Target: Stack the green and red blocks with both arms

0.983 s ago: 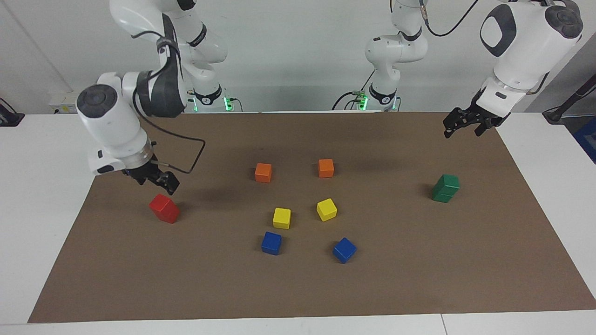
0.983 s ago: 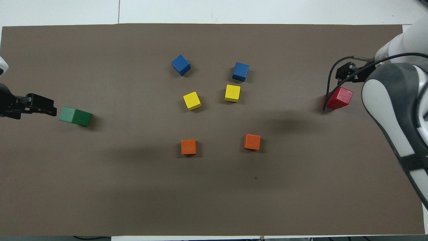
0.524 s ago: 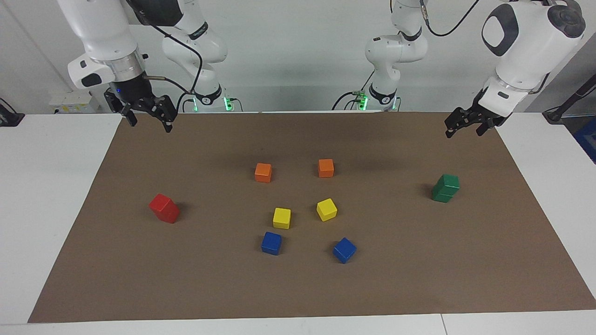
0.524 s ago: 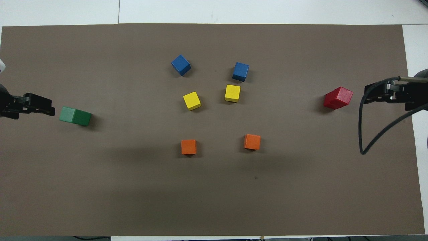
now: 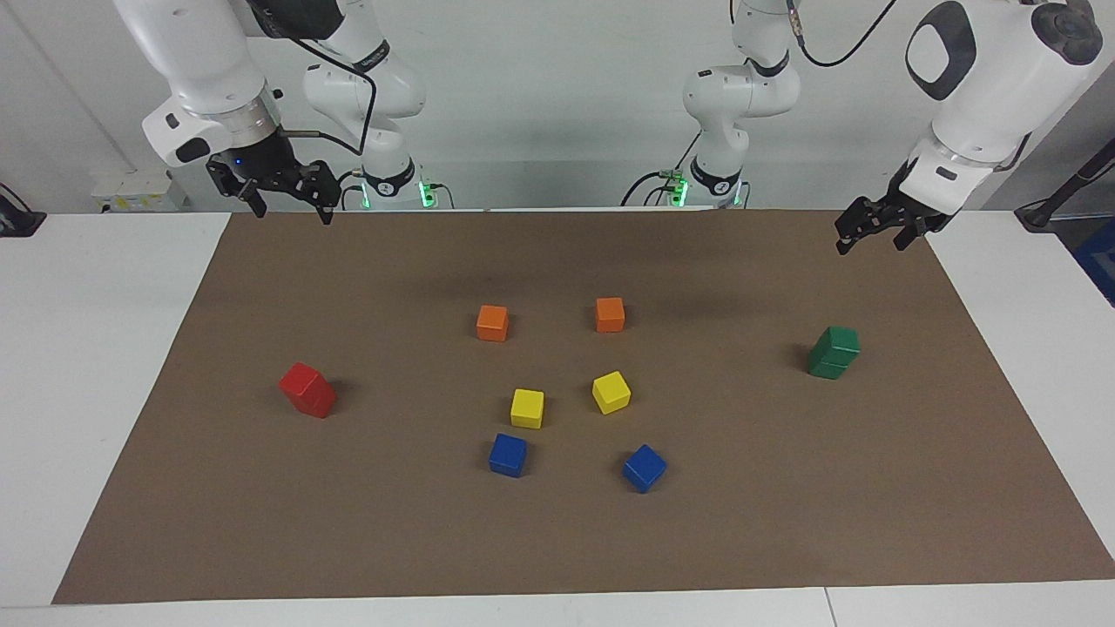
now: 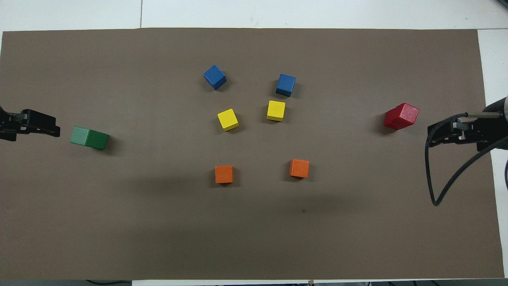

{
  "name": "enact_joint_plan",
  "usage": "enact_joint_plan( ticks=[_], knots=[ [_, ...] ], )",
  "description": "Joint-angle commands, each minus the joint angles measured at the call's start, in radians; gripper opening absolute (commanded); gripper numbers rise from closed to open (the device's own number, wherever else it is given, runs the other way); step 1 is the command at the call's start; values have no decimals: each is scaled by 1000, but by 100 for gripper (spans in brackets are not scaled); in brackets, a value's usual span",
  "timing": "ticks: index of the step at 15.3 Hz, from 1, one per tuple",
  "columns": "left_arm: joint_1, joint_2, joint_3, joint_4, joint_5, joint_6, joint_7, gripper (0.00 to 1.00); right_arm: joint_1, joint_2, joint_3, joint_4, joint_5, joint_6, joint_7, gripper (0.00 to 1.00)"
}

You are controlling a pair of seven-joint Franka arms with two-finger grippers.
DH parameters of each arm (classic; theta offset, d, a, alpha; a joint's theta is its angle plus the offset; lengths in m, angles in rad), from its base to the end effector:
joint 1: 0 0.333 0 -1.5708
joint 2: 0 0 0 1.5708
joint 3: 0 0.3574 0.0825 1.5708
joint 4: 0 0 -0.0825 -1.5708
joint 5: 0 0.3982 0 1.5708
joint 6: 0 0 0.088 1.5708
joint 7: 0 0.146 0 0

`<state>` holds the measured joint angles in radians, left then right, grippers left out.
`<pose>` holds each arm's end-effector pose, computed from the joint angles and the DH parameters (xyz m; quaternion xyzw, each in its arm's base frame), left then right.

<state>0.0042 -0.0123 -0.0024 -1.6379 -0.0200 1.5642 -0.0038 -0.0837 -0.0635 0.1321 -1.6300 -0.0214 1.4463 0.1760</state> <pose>0.5591 -0.0019 0.6009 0.9995 0.0030 -0.0307 0.0099 0.5269 0.0245 0.6234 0.9960 -0.0647 -0.0583 0.0215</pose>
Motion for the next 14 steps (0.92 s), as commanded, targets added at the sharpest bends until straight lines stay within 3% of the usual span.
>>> enact_joint_plan(
  ticks=[1,14],
  knots=[
    [-12,9,9,40,2,-41,-15,100,-5,-26,-5,-30,23,3,-23,100],
    [-3,-8,10,24,2,-39,-13,100,16,-22,-9,-33,5,39,-21,100]
  ],
)
